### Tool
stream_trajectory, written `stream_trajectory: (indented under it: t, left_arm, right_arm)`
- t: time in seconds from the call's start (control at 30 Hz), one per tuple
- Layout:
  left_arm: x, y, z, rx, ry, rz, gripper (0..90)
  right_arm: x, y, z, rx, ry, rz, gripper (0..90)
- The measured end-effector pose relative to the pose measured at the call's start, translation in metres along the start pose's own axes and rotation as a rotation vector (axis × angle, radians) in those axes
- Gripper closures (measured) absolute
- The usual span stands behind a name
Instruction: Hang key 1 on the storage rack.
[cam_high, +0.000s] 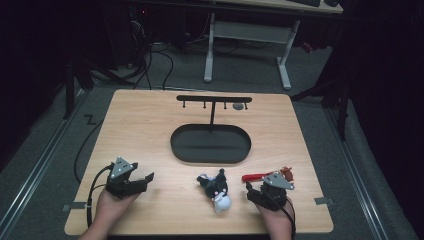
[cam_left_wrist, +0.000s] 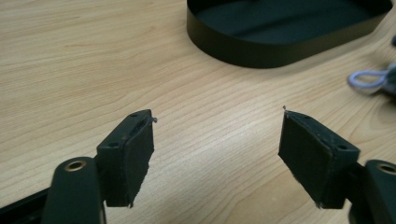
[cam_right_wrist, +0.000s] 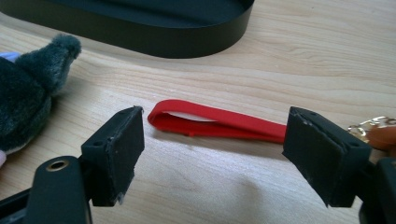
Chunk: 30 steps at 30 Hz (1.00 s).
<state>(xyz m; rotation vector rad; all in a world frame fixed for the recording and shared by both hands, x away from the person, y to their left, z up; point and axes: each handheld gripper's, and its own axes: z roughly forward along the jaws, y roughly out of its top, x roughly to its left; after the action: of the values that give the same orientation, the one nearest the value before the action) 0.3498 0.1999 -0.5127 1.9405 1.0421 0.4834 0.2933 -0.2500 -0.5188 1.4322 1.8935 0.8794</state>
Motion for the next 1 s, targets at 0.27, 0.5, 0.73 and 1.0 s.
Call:
stream_trajectory:
  t: [0.27,0.5,0.73,1.0]
  left_arm:
    - [-0.003,0.003,0.006,0.005,0.000,0.028,26.1]
    - [-0.007,0.004,0.010,0.011,0.006,0.044,26.2]
    - [-0.011,0.002,0.011,0.029,0.007,0.076,26.2]
    - [-0.011,0.001,0.009,0.037,0.007,0.087,26.1]
  right_arm:
    - [-0.007,-0.007,-0.004,-0.012,0.004,0.002,16.3]
    - [-0.010,-0.009,-0.006,-0.001,0.020,-0.001,16.3]
    - [-0.013,-0.010,-0.008,-0.005,0.033,0.007,16.2]
    - [-0.009,-0.007,-0.008,-0.004,0.041,-0.008,15.1]
